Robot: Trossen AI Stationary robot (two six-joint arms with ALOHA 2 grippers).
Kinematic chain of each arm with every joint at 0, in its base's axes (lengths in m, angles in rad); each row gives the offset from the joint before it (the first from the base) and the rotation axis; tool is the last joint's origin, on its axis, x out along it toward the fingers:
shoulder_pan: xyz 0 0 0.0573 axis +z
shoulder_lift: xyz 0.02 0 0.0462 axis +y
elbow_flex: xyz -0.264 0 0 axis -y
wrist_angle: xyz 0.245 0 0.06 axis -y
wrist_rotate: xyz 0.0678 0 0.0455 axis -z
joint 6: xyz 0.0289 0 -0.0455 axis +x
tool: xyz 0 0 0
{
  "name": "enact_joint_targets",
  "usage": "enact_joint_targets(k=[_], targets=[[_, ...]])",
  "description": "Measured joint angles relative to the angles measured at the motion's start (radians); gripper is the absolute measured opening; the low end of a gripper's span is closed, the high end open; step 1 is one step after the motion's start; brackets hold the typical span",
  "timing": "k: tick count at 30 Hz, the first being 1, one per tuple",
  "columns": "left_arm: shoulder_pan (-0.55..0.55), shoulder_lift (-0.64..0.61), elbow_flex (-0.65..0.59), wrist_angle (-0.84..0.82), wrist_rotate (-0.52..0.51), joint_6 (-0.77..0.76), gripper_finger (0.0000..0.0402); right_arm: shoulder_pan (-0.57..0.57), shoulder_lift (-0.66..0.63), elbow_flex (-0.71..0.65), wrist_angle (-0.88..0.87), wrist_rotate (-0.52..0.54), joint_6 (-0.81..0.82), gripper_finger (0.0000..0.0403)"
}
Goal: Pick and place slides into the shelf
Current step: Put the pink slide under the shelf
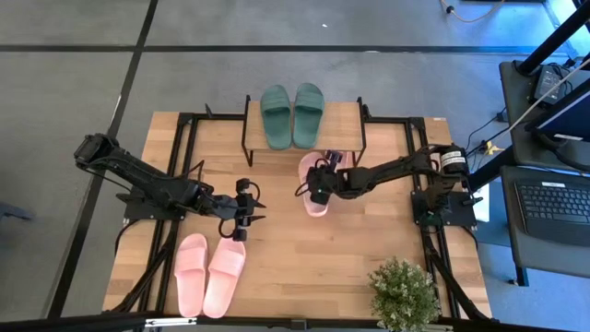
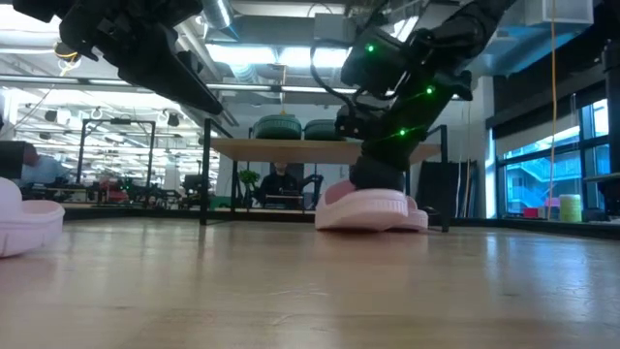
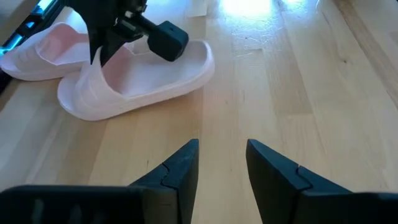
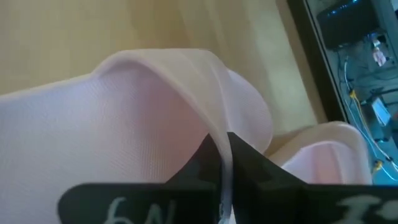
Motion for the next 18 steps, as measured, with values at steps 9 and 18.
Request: enact_joint_targets(k=[9,18], targets=[[0.000,0.000,0.000,0.004,-0.003,-0.003,0.0126,-0.053,0.003,-0.006,0.018,-0.009,0.005,0.0013],[0.000,0.000,0.000,0.004,-0.003,-0.006,0.0126,-0.068,0.005,-0.006,-0.030,0.033,0.054,0.0013]])
